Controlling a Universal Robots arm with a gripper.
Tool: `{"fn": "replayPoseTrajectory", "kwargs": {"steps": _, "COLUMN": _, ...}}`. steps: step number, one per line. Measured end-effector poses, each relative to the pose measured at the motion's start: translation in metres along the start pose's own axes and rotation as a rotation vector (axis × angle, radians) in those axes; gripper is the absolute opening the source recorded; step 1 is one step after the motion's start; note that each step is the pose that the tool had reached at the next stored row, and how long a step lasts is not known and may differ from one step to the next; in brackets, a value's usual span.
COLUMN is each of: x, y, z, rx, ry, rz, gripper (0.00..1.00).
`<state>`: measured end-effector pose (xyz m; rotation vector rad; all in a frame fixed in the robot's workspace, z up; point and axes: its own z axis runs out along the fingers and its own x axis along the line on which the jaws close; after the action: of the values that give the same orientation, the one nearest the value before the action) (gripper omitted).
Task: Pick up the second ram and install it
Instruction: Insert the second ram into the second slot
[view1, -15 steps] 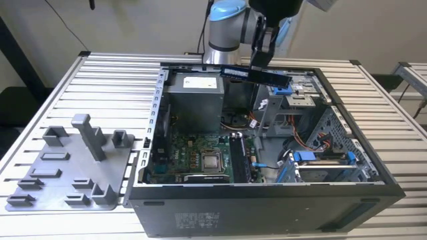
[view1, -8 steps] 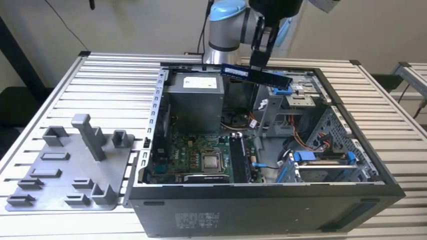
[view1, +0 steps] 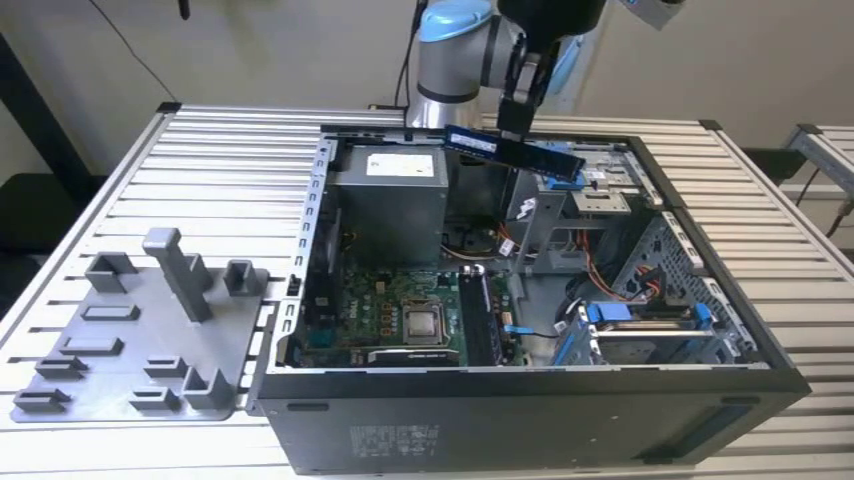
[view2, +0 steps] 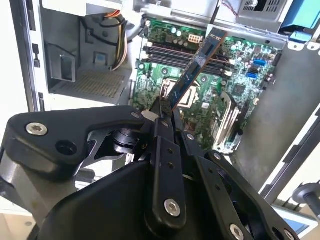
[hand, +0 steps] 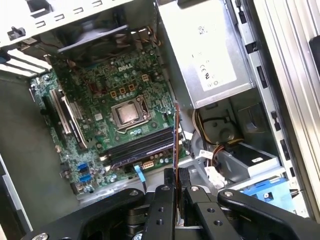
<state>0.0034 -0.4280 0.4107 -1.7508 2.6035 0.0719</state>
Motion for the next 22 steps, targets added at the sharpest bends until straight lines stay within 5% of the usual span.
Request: {"fn": "replayPoseTrajectory", "kwargs": {"steps": 22, "x": 0.0, "y": 0.0, "z": 0.0003, "rx": 0.0075, "ry": -0.0097, "rz": 0.266, "gripper": 0.14}}
